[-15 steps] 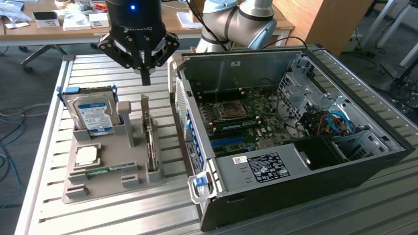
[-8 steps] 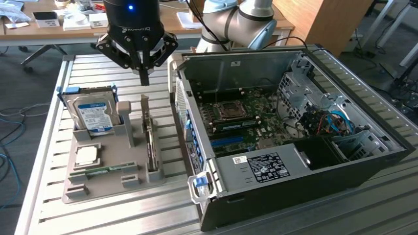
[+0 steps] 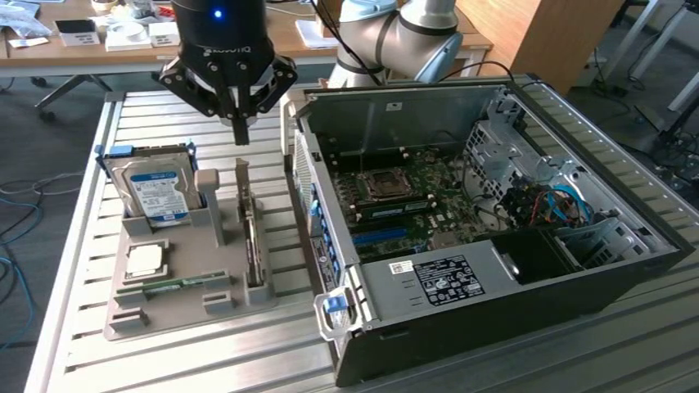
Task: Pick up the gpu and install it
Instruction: 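Reach for the gpu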
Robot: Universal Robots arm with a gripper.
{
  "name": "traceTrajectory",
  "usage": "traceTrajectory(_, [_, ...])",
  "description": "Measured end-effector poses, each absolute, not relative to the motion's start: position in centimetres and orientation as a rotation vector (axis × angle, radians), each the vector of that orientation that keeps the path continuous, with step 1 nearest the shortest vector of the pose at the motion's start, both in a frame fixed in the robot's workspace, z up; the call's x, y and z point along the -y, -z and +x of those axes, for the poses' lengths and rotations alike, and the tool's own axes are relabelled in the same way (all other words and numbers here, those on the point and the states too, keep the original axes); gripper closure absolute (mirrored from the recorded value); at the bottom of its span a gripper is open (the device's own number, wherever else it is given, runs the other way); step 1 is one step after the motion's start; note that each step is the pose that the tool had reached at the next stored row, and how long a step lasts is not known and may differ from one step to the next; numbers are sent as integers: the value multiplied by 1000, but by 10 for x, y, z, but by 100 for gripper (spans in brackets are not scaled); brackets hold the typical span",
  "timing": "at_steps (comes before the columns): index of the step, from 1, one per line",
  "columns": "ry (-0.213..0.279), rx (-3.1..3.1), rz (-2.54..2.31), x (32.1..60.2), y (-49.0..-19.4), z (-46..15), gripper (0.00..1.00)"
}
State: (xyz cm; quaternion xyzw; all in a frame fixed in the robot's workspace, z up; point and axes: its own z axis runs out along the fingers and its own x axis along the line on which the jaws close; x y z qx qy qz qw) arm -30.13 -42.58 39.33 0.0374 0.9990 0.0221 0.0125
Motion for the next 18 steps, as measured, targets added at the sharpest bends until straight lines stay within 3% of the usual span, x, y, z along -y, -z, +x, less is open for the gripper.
traceTrajectory(18, [-69,-3114,117,449,-386,-309,89])
